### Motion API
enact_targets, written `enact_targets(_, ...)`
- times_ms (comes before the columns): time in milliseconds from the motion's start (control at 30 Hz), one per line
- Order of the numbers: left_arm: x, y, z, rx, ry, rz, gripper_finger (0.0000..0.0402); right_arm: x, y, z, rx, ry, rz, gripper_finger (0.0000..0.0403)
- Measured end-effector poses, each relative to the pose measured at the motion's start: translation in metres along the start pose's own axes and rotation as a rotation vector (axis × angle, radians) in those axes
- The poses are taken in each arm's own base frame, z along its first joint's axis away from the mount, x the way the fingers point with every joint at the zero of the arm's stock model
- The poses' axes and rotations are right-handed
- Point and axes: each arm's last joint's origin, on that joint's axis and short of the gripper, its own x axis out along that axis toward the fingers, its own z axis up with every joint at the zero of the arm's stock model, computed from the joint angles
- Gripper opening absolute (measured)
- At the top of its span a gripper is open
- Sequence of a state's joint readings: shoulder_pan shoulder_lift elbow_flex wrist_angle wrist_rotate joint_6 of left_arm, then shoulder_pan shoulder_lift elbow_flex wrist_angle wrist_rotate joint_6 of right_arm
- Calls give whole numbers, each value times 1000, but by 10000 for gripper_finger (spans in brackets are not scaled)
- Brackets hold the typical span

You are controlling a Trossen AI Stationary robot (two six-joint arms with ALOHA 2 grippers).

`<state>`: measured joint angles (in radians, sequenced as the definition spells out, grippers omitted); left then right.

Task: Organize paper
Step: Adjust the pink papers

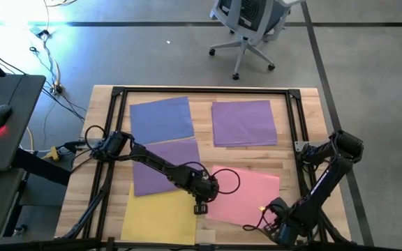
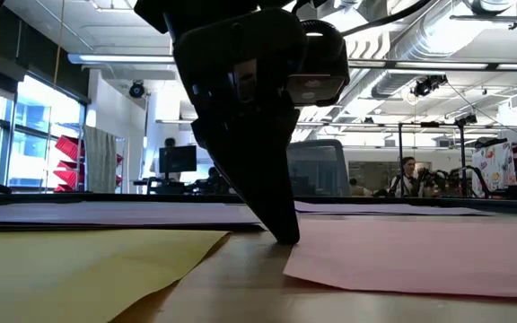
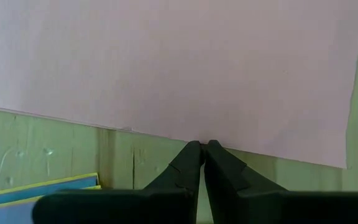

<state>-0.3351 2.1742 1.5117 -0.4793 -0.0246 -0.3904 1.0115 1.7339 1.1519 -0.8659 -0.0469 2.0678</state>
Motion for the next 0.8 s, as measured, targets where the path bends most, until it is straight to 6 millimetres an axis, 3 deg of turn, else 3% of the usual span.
enact_targets(167,-12,0,9,-45,-16,48,0,6,17,8,32,-231,264,0)
enact_targets(333,-39,-3,29,-51,-69,56,0,34,31,24,25,-278,283,0)
enact_targets(433,-52,-2,32,-23,-30,90,0,47,35,31,-50,-243,219,0)
enact_targets(567,-80,0,32,-12,19,124,0,50,32,37,-123,-224,134,0)
enact_targets(800,-139,-13,13,-4,77,119,0,49,23,39,-245,-220,12,0)
